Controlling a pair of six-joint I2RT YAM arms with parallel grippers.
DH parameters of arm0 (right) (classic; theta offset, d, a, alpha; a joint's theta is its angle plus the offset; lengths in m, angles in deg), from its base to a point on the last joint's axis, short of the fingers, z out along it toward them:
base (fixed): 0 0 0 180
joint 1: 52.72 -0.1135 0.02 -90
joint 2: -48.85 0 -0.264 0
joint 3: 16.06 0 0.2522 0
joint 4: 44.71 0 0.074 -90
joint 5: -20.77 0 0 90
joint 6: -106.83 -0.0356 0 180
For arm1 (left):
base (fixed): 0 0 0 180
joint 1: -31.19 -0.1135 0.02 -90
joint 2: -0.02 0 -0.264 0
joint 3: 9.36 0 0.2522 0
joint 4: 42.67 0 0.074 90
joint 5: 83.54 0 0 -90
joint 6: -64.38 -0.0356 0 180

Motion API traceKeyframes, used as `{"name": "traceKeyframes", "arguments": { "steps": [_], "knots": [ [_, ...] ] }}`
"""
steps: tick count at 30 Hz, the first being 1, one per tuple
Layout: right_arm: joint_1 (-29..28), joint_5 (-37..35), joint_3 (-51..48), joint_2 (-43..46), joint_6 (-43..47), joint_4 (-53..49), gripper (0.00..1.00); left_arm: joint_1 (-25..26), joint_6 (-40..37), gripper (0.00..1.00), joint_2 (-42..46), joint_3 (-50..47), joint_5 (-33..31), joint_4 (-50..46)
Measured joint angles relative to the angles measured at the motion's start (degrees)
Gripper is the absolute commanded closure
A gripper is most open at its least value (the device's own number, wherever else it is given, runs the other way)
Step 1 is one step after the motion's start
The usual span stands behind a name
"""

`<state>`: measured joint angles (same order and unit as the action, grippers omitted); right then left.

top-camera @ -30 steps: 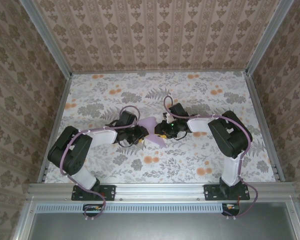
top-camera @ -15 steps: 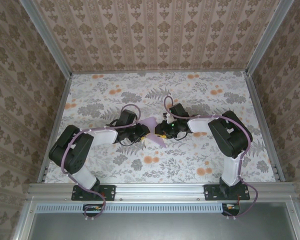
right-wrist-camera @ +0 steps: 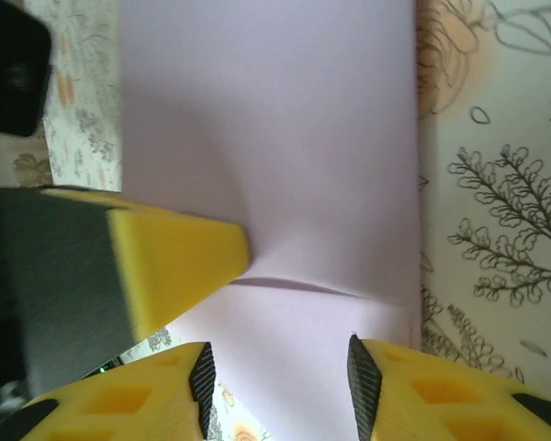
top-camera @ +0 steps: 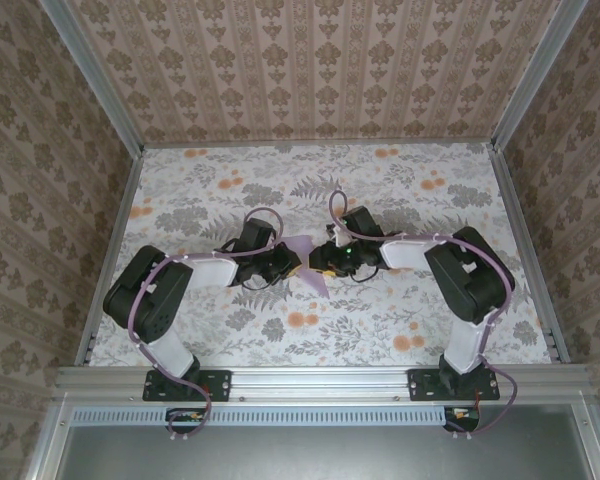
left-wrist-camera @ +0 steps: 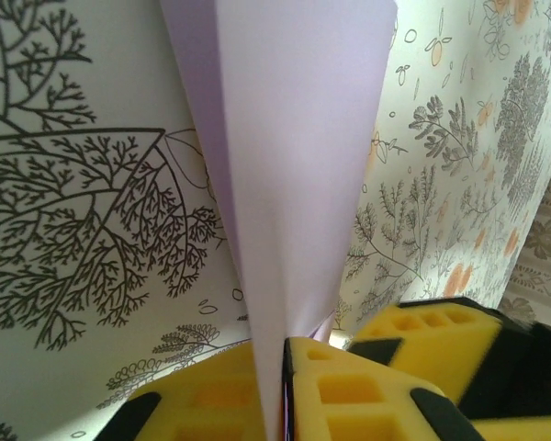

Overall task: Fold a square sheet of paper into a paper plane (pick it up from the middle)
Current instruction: Fold the wing for the fifth time at the center of the table.

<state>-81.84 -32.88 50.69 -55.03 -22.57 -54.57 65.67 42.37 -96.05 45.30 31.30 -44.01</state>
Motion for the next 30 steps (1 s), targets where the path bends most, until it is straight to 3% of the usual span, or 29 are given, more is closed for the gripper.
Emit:
{"name": "traceKeyframes", "arguments": {
  "steps": [5, 12, 21, 30],
  "knots": [
    [-1.81, -7.43, -1.33, 7.56, 7.10, -3.34, 0.45, 0.24, 0.17, 0.95, 0.00, 0.00, -0.15, -0.42],
    [-11.26, -24.52, -4.92, 13.77, 18.53, -5.53, 0.44, 0.74, 0.17, 0.96, 0.02, 0.00, -0.22, -0.55],
    [-21.00, -39.87, -5.03, 11.56, 29.55, -5.60, 0.42, 0.74, 0.42, 0.96, 0.02, 0.00, -0.44, -1.75],
    [-25.53, -52.46, -3.56, 4.87, 33.90, -2.27, 0.49, 0.59, 0.85, 0.96, 0.07, 0.00, -0.98, -3.19]
  ]
}}
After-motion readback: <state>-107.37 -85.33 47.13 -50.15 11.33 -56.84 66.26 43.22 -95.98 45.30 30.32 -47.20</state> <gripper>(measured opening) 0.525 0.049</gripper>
